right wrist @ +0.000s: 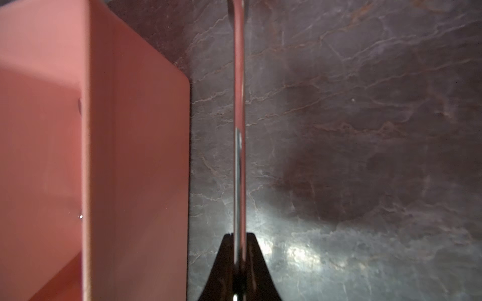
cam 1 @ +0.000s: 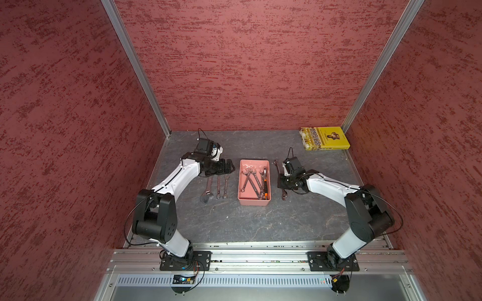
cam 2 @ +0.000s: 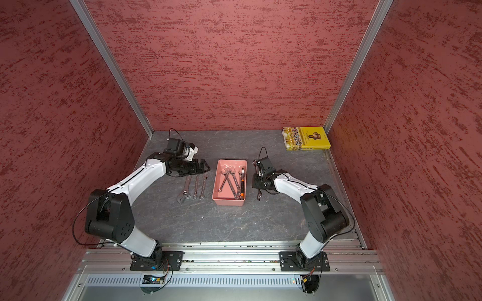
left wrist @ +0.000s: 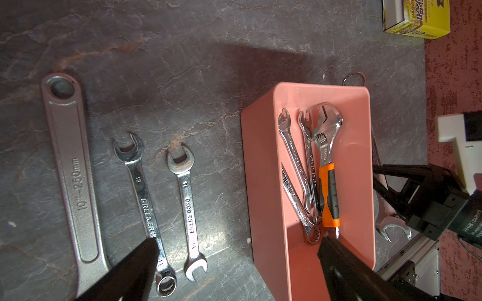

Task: Take out the wrench from the storage box
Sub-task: Place the wrench at the center of the board.

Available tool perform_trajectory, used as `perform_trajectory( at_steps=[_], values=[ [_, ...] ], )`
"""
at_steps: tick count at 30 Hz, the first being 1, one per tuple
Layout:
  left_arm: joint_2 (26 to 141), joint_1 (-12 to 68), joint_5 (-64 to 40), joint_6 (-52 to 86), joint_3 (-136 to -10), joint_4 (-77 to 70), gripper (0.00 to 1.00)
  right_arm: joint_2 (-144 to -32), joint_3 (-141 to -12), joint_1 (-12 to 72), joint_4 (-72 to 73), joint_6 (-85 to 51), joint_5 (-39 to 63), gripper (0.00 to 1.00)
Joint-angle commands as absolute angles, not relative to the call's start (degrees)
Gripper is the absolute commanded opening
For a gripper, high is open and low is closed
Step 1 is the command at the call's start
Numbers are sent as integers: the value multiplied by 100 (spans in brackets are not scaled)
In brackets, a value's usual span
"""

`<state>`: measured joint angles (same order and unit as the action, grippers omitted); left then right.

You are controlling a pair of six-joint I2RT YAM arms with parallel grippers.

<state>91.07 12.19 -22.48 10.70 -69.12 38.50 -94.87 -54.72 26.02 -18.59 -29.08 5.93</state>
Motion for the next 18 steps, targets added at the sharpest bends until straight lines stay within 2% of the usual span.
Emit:
perform_trajectory(
  at_steps=[1,14,18],
  values=[
    [8952,1230,-2276,1081,-7007,3771,100,-9596,-5465,2556,-1244,-2860,633,0],
    [9040,1230,-2215,1028,-7004,3855,100,-9987,-5267,2557,-1151,-3000,508,0],
    [9056,1230,-2195,1001,-7005,3876,100,-10079,-5206,2558,-1152,-3014,441,3]
  ],
)
